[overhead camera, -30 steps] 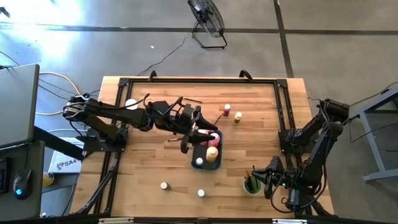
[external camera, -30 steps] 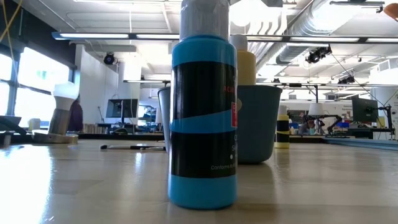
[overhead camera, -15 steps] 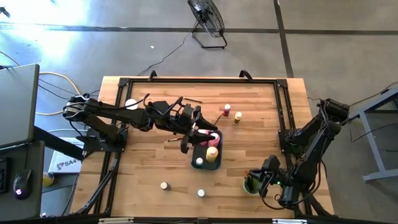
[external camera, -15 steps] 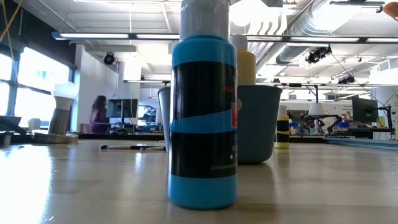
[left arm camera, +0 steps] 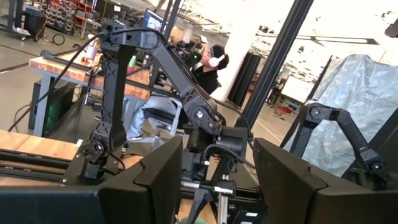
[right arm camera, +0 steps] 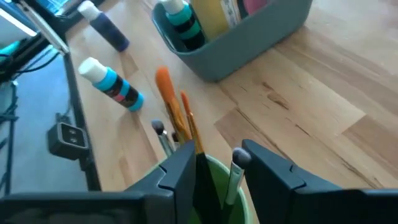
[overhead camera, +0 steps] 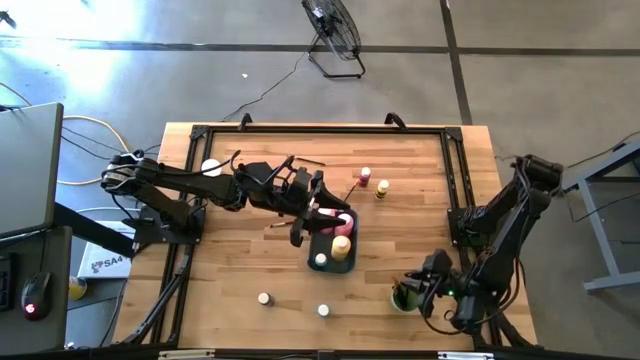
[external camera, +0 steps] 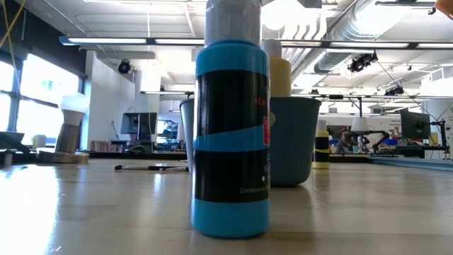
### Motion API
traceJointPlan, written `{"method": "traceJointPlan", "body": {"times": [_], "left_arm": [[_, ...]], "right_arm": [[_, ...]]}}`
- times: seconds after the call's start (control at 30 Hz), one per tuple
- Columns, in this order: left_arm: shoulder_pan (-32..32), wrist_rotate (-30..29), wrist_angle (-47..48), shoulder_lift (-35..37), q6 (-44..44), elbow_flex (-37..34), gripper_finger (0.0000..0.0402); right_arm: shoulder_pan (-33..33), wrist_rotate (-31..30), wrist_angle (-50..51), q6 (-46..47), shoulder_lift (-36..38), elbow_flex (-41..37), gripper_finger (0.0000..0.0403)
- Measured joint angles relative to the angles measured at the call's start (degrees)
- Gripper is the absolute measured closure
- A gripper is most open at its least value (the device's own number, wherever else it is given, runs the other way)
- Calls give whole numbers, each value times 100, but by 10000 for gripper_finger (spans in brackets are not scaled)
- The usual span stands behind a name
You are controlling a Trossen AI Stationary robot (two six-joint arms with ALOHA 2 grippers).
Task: Pick & Place Paint Supplies
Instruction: Put the black and silver paint brush into the green cup
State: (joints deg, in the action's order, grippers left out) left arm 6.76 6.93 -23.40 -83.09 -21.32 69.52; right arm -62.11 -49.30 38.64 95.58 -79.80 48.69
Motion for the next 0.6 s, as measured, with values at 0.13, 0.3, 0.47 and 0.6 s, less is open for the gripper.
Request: {"method": "traceJointPlan", "body": {"times": [0.13, 0.3, 0.47, 0.6], "left_arm": [[0, -1, 0, 0, 0, 0, 208], [0, -1, 0, 0, 0, 0, 208], [0, 1, -1, 0, 0, 0, 208], [0, 3, -2, 0, 0, 0, 208]], "right_arm": [[2, -10, 9, -397, 393, 0, 287], [2, -22, 10, -760, 1037, 0, 295], [2, -280, -12, -1193, 1684, 0, 297], [2, -676, -133, -1718, 2148, 0, 297]]}}
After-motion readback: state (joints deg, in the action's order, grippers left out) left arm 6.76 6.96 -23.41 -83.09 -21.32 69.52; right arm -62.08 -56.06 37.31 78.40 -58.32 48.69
